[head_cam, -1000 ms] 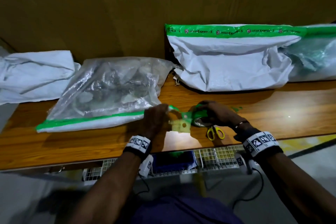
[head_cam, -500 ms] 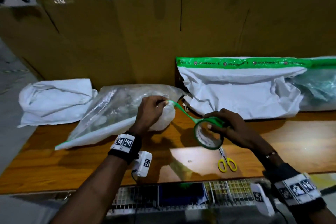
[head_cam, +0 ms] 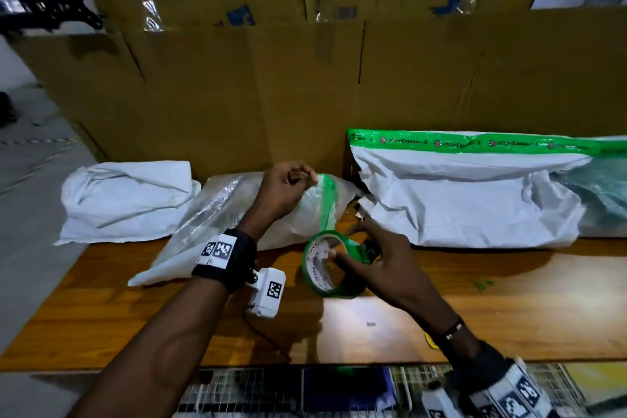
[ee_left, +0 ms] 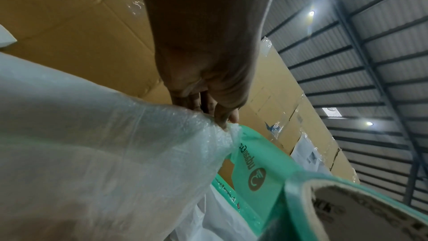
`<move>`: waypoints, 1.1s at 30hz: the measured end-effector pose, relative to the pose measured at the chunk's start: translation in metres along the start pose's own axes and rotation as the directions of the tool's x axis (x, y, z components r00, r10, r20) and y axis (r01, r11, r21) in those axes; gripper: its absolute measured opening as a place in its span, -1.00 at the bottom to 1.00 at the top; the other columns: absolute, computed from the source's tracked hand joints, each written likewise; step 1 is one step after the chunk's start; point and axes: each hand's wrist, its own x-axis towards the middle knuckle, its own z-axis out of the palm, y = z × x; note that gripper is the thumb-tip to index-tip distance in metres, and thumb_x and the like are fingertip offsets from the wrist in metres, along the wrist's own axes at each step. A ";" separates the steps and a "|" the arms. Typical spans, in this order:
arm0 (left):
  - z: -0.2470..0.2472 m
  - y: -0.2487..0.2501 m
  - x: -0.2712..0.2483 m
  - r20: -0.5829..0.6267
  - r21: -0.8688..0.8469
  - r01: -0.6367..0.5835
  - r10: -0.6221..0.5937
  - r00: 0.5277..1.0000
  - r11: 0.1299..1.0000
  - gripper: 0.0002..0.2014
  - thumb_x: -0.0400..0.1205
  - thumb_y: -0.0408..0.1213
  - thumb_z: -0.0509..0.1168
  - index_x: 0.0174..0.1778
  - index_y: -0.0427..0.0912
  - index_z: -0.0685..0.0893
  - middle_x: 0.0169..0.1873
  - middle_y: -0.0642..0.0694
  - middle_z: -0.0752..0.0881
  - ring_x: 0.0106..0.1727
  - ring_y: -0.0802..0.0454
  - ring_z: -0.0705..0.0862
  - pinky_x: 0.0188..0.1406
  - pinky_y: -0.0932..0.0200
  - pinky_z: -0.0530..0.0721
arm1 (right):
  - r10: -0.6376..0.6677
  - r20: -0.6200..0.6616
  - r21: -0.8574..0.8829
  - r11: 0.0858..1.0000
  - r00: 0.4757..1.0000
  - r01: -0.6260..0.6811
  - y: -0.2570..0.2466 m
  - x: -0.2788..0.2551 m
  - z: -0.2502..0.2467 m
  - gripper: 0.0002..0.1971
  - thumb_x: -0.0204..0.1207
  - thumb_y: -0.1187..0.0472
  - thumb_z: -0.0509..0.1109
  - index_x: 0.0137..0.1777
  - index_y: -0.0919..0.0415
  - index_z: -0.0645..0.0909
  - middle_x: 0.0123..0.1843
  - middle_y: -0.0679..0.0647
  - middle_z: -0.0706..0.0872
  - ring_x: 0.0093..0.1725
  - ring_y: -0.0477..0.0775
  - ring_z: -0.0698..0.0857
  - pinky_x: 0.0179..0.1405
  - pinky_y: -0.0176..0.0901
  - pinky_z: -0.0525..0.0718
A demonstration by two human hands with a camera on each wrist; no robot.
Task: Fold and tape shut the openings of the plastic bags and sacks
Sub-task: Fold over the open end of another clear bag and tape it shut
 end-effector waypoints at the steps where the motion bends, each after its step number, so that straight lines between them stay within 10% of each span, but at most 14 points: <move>1: -0.003 0.000 0.001 0.005 0.008 0.000 0.000 1.000 1.000 -0.72 0.69 -0.55 0.40 -0.22 -0.08 0.80 -0.26 0.10 0.84 -0.12 0.22 0.79 0.04 0.30 0.69 | 0.002 -0.016 0.005 1.000 1.000 -0.002 -0.003 0.001 0.005 -0.56 0.46 -0.30 0.63 0.14 -0.07 0.63 -0.40 -0.08 0.66 -0.39 -0.09 0.67 -0.40 -0.09 0.58; 5: -0.014 0.003 0.005 -0.003 0.029 0.025 -0.024 1.000 0.999 -0.66 0.69 -0.56 0.38 -0.25 -0.01 0.80 -0.26 0.16 0.84 -0.15 0.31 0.79 0.02 0.34 0.70 | 0.005 -0.063 0.042 0.999 0.998 -0.002 -0.020 0.009 0.024 -0.44 0.44 -0.12 0.72 0.18 0.07 0.45 -0.29 -0.37 0.71 -0.31 -0.28 0.69 -0.38 -0.42 0.50; 8: -0.023 0.009 0.006 -0.015 -0.040 0.056 -0.057 0.998 0.998 -0.73 0.66 -0.52 0.37 -0.24 -0.08 0.81 -0.24 -0.02 0.87 -0.14 0.17 0.82 -0.07 0.19 0.74 | 0.012 -0.087 0.042 0.999 0.996 -0.009 -0.031 0.014 0.039 -0.34 0.39 -0.09 0.76 0.23 0.14 0.41 -0.29 -0.23 0.66 -0.21 -0.41 0.70 -0.31 -0.49 0.53; 15: -0.038 -0.006 0.002 0.089 -0.006 0.108 -0.107 0.990 0.994 -0.95 0.54 -0.36 0.48 -0.17 -0.26 0.85 -0.22 -0.16 0.89 -0.07 -0.14 0.88 0.06 -0.12 0.85 | 0.073 -0.136 0.093 0.994 0.988 -0.061 -0.025 0.014 0.083 -0.30 0.34 -0.19 0.70 0.21 0.05 0.33 -0.08 -0.05 0.79 -0.14 -0.16 0.79 -0.13 0.19 0.79; 25: -0.039 -0.030 -0.032 0.385 0.122 0.043 -0.087 0.919 0.992 -0.87 0.52 -0.40 0.51 -0.08 -0.12 0.87 -0.11 -0.02 0.90 -0.02 0.01 0.87 0.08 -0.05 0.83 | 0.110 -0.197 0.181 0.981 0.974 -0.074 -0.015 -0.021 0.094 -0.41 0.51 0.07 0.70 0.12 0.27 0.31 -0.23 -0.10 0.69 -0.29 -0.31 0.74 -0.44 -0.42 0.56; 33: -0.025 -0.005 -0.035 0.605 0.130 -0.028 -0.056 0.794 0.991 -0.84 0.56 -0.24 0.64 0.02 -0.13 0.89 -0.08 0.03 0.90 0.00 0.09 0.87 0.16 -0.04 0.84 | 0.131 -0.248 0.207 0.975 0.960 -0.079 -0.021 -0.032 0.099 -0.39 0.48 0.12 0.71 0.09 0.27 0.27 -0.23 -0.17 0.56 -0.29 -0.37 0.68 -0.39 -0.46 0.55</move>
